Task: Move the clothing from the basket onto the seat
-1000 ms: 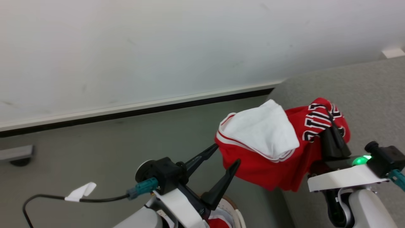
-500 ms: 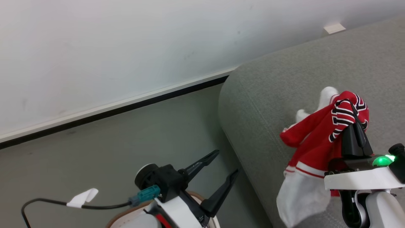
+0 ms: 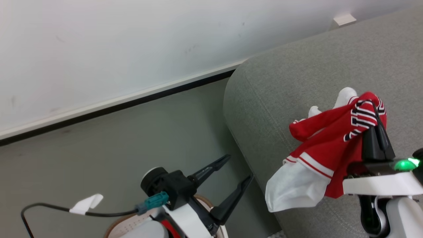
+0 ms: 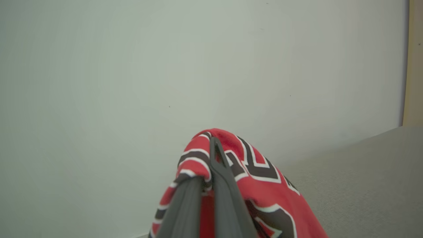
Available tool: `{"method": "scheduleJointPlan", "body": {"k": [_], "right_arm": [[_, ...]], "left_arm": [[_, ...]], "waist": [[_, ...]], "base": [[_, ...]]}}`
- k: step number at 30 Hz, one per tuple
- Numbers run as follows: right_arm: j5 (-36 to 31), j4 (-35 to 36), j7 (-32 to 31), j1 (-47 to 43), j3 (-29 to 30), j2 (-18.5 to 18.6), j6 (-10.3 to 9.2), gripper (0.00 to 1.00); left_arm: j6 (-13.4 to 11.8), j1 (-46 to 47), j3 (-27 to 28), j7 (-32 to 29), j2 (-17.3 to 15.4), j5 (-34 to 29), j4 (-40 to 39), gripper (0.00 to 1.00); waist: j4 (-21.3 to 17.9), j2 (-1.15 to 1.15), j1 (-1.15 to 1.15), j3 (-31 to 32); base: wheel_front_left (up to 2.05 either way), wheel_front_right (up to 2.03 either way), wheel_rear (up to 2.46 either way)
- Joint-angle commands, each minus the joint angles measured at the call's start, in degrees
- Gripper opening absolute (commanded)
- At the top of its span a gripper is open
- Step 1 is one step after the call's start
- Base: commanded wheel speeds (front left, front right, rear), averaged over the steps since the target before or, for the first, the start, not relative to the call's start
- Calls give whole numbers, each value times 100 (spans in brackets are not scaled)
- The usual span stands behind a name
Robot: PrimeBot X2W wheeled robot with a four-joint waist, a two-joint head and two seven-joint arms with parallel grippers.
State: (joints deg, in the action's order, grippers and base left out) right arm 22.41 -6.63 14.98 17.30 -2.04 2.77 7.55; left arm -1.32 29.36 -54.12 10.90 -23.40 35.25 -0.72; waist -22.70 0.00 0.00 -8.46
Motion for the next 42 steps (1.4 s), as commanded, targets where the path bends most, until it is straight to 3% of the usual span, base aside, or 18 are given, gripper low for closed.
{"method": "scheduleJointPlan", "body": {"k": [1,12,25,34,42], "right_arm": [[65,64,8,241,-52,8,-12,0],[-716,-32,-929,2047,635,253,-12,0],[-1380,-800,-1846,3577,1764,1209,-12,0],[-2257,-1545,-2373,3754,2216,1753,-12,0],[-2841,-2287,-3051,3449,2772,1603,-12,0]], "left_arm": [[-23,96,22,-27,-76,-131,-48,100],[53,487,109,-269,-457,-286,-540,100],[204,912,323,-311,-782,-311,-898,100],[311,1103,421,-116,-818,-303,-813,100],[357,1155,438,-1,-731,-245,-639,100]], "waist": [[17,0,0,-111],[392,0,0,-1095],[1219,0,0,-2425],[1544,0,0,-2996],[1646,0,0,-3008]], "base": [[0,0,0],[0,0,0],[0,0,0],[0,0,0],[0,0,0]]}}
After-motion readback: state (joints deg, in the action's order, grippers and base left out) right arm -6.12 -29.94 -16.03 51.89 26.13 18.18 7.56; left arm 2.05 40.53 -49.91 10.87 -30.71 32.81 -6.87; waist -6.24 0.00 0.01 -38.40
